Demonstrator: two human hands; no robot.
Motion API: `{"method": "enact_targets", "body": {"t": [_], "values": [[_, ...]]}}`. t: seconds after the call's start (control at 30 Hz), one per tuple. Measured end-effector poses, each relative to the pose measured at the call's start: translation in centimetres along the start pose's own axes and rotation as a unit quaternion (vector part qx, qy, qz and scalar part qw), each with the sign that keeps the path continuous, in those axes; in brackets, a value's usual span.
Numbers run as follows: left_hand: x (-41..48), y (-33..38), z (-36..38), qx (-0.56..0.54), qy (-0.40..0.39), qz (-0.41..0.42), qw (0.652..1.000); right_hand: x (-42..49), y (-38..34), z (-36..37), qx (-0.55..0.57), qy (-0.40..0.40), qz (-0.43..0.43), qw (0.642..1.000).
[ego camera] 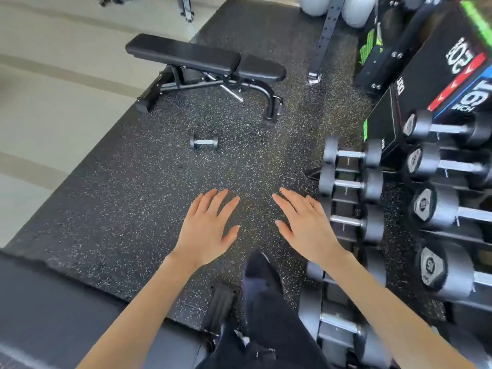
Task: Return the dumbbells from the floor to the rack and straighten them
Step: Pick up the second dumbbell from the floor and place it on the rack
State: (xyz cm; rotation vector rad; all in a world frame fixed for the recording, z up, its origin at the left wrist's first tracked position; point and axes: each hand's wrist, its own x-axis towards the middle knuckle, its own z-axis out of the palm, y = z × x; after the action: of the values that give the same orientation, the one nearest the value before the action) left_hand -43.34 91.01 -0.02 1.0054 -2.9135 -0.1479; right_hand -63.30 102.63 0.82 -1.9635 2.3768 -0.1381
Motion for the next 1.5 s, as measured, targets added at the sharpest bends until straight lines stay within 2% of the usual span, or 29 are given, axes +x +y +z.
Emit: {"method": "enact_targets", "body": {"t": [0.4, 0.67, 0.9, 1.3, 1.5], "values": [[18.2, -5.4, -0.9, -0.002, 0.024, -0.078, 0.997, 21.3, 8.9, -1.8, -0.017, -0.025, -0.087, 0.996], [23.5, -9.9, -0.8, -0.016, 0.022, -0.124, 0.992, 29.7, 10.3, -1.2, -0.009, -0.051, -0.120, 0.991], [28.4, -16.3, -0.3, -0.026, 0.011, -0.126, 0.992, 37.7, 9.1, 0.4, -0.003, -0.071, -0.129, 0.989], [38.4, -32.9, -1.3, -0.023, -0.002, -0.067, 0.997, 54.3, 3.2, 1.2, -0.002, -0.070, -0.086, 0.994], [42.2, -39.0, -0.8, -0.028, -0.012, -0.051, 0.998, 60.1, 1.9, 2.2, 0.003, -0.073, -0.065, 0.995]]}}
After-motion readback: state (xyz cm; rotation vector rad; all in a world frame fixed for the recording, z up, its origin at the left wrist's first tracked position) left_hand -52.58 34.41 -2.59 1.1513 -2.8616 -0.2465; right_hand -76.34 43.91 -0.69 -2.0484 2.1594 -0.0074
